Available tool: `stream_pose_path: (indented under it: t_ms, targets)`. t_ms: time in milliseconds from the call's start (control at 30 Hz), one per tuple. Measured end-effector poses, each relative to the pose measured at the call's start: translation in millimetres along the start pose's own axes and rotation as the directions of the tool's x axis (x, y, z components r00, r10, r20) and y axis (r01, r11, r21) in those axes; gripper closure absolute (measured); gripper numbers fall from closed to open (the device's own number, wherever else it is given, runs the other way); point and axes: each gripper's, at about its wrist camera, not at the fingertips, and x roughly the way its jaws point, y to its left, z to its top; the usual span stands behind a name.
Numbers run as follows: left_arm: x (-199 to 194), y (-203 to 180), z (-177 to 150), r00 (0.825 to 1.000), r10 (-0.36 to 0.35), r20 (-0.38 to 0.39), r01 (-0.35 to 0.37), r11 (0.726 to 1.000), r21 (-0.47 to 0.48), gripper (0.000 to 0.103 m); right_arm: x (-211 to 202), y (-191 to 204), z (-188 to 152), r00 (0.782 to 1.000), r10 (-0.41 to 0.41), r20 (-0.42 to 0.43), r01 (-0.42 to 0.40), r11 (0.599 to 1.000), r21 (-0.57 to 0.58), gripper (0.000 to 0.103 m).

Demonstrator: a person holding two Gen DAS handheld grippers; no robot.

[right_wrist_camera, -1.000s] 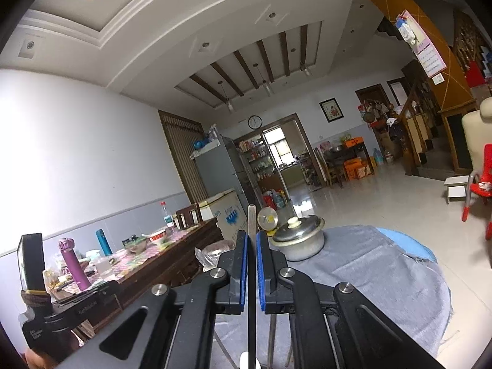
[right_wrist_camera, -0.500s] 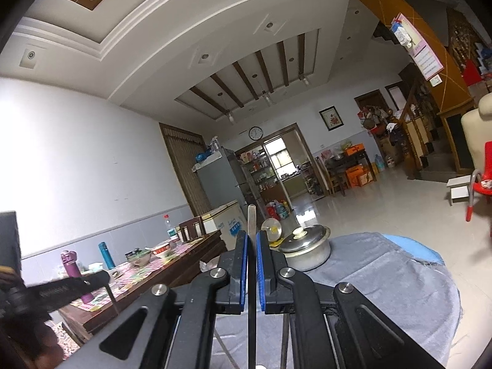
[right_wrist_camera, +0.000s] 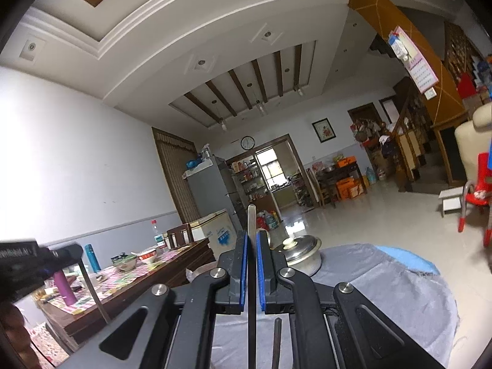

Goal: Organize utensils
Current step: 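Lower both chopsticks upright into the dark cup and open both tools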

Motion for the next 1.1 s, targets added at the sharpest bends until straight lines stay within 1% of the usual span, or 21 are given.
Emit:
stream_pose_path:
  t_ms: [67, 133, 233, 300, 400, 700, 900, 1100]
  targets:
    - [2.2, -5.0, -1.8, 1.000, -0.010, 0.022, 0.010, 1.000, 0.013, 0.098, 2.5, 0.4, -3.5, 1.000, 0.000, -0.008, 0.000, 1.000, -0.008, 0.097]
    - [7.7, -9.2, -5.9, 0.999, -0.023, 0.025, 0.022, 1.000, 0.022, 0.098, 5.3, 0.5, -7.7, 1.000, -0.003, -0.014, 0.003, 1.000, -0.014, 0.097]
    - [15.7, -11.8, -13.0, 0.999, -0.023, 0.033, 0.022, 0.999, 0.029, 0.098, 9.3, 1.1, -14.9, 1.000, -0.008, -0.024, 0.008, 1.000, -0.029, 0.097]
    - [21.6, -11.8, -18.7, 0.999, -0.032, 0.032, 0.031, 0.999, 0.022, 0.098, 11.8, 1.0, -19.0, 0.999, -0.012, -0.030, 0.011, 0.999, -0.035, 0.097]
    - [28.9, -8.1, -24.7, 0.999, -0.032, 0.015, 0.032, 0.999, 0.002, 0.098, 14.1, 0.2, -25.9, 0.999, -0.019, -0.043, 0.018, 0.999, -0.044, 0.097]
    - [38.8, -2.3, -42.7, 0.999, -0.011, -0.032, 0.011, 1.000, -0.007, 0.098, 15.6, -3.1, -35.6, 0.997, -0.011, -0.083, 0.008, 0.999, -0.037, 0.097]
    - [41.7, 0.7, -51.3, 0.998, -0.016, -0.059, 0.015, 1.000, -0.019, 0.098, 12.8, -3.6, -40.3, 0.994, -0.003, -0.110, -0.001, 0.999, -0.040, 0.097]
    - [43.9, 5.7, -56.1, 0.997, -0.022, -0.078, 0.018, 0.999, -0.045, 0.098, 7.8, -8.4, -40.6, 0.993, 0.000, -0.116, -0.003, 1.000, -0.024, 0.097]
